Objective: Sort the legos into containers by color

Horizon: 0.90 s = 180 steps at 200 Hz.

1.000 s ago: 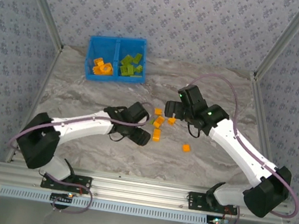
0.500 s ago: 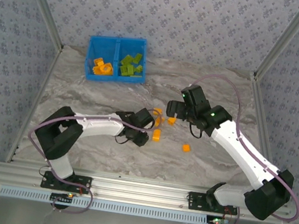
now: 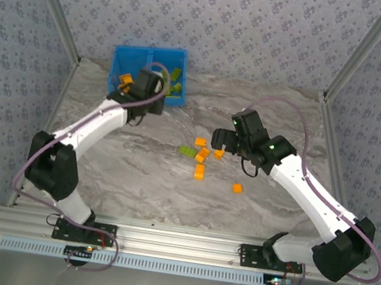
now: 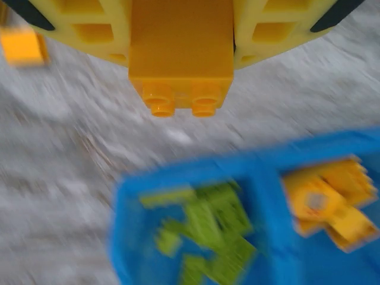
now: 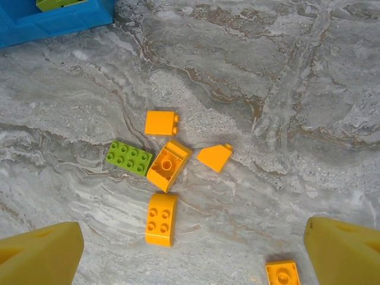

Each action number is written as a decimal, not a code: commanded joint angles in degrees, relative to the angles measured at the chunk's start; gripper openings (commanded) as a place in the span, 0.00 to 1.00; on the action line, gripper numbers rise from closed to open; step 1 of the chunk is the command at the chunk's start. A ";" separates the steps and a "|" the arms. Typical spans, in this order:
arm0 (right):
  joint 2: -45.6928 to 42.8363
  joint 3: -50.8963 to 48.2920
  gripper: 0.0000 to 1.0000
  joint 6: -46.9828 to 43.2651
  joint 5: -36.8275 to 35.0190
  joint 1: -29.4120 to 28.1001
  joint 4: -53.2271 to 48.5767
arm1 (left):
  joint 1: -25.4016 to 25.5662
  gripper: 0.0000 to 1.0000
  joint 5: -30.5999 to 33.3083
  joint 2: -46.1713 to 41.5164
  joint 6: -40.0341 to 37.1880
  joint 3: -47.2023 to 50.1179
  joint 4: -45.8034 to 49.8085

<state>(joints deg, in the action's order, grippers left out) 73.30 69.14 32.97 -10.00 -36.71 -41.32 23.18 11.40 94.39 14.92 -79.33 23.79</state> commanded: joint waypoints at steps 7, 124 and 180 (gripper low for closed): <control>-2.91 -0.33 0.98 2.20 1.04 0.31 0.03 | -8.15 0.25 -1.11 10.71 -2.14 -9.32 -0.26; -9.39 -3.67 0.98 4.15 -1.89 0.29 -3.99 | -16.06 0.49 -0.53 51.58 4.84 -69.37 20.28; -9.24 -3.84 0.98 4.51 -1.26 0.24 -2.58 | -17.81 0.54 -5.20 39.46 8.76 -62.57 18.89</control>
<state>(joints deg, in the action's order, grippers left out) 64.79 65.71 36.32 -10.31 -36.71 -43.53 5.98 8.99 144.24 21.58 -144.84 41.89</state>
